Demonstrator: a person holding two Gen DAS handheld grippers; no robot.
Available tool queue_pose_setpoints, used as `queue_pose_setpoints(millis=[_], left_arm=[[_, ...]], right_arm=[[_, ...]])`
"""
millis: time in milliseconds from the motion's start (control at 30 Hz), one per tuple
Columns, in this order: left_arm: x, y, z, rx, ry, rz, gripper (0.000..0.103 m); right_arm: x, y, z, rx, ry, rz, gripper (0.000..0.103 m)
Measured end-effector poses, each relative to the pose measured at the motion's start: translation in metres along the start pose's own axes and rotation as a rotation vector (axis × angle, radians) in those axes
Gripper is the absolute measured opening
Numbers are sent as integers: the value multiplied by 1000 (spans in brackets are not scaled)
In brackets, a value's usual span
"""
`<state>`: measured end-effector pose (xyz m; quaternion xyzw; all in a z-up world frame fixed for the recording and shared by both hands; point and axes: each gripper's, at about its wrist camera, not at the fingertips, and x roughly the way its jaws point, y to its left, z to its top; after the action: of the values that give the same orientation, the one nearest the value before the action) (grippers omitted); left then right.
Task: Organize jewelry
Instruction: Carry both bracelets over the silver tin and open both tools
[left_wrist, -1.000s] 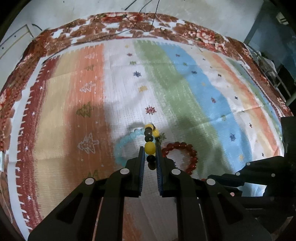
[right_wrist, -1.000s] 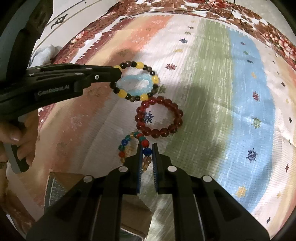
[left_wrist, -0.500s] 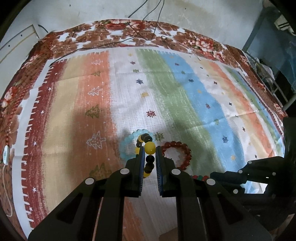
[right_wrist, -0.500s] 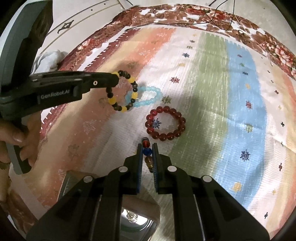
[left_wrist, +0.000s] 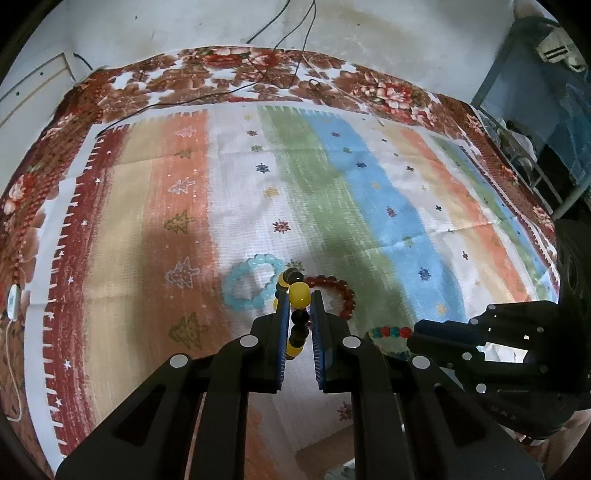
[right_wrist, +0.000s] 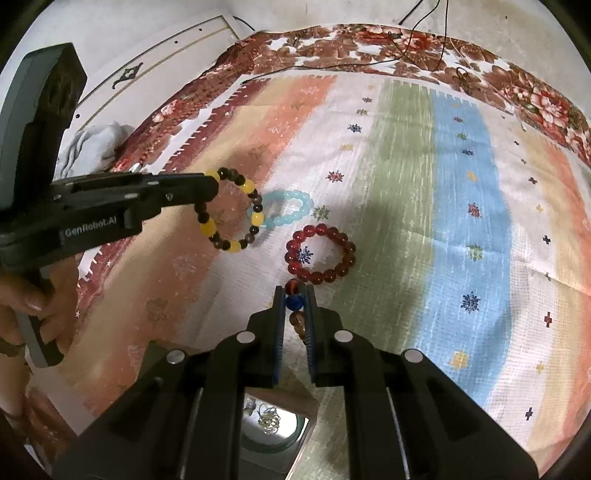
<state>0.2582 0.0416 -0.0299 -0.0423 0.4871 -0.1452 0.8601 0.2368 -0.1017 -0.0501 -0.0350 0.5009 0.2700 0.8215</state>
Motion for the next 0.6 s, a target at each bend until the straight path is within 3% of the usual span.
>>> queue_pose_setpoints(millis=[600], left_arm=[[-32, -22, -22, 36, -41, -29, 11]], right_arm=[[-36, 8, -10, 5, -79, -6, 11]])
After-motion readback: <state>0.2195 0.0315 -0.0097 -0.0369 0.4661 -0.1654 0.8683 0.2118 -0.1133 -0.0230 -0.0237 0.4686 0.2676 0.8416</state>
